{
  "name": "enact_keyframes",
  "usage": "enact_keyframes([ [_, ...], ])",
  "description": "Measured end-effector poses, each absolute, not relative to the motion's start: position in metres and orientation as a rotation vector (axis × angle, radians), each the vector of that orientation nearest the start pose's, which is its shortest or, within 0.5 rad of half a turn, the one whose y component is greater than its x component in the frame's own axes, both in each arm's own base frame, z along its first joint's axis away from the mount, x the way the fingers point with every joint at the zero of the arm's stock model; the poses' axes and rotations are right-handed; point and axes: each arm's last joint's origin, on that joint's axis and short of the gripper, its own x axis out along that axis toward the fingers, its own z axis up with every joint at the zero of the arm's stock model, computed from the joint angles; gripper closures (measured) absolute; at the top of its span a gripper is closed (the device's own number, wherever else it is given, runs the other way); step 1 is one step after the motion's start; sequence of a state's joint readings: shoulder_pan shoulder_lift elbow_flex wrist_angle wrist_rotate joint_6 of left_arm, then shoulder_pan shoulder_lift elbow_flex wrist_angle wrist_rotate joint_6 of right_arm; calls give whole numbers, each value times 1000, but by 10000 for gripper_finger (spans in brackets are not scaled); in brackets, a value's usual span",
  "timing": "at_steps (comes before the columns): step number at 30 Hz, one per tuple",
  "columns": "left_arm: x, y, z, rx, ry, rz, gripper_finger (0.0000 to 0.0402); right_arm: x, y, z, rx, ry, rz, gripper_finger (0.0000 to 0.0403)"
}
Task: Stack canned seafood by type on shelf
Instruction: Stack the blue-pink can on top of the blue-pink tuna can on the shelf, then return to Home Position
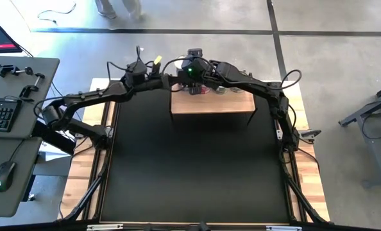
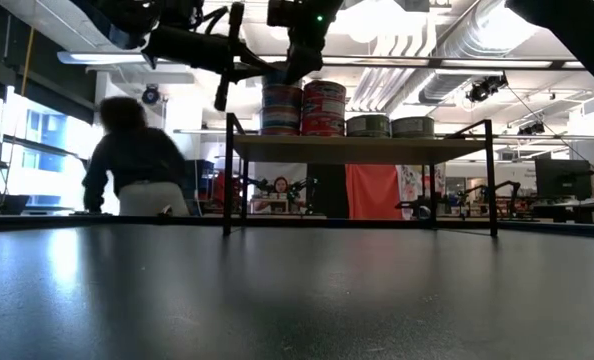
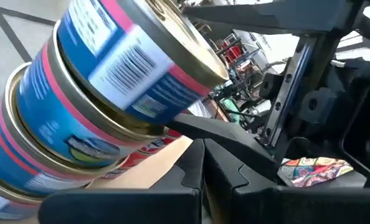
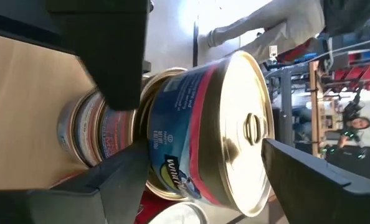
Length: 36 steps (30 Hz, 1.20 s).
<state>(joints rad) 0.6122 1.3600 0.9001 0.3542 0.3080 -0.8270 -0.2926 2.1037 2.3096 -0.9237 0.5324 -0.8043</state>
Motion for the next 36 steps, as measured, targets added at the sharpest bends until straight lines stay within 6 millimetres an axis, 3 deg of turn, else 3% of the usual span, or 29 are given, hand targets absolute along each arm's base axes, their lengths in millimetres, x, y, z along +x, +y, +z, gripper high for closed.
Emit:
enact_keyframes([
  [10, 244, 179, 301, -867, -70, 366, 401, 431, -136, 385, -806, 960, -461, 102],
  [21, 244, 176, 299, -862, -22, 342, 401, 429, -122, 399, -770, 901, -441, 102],
  [26, 230, 165, 316, -840, -5, 220, 401, 430, -107, 404, -678, 837, -463, 102],
  [30, 210, 151, 331, -780, 12, 246, 401, 431, -93, 409, -526, 757, -534, 102],
  [36, 193, 125, 334, -723, -14, 210, 401, 435, -64, 406, -292, 694, -528, 102],
])
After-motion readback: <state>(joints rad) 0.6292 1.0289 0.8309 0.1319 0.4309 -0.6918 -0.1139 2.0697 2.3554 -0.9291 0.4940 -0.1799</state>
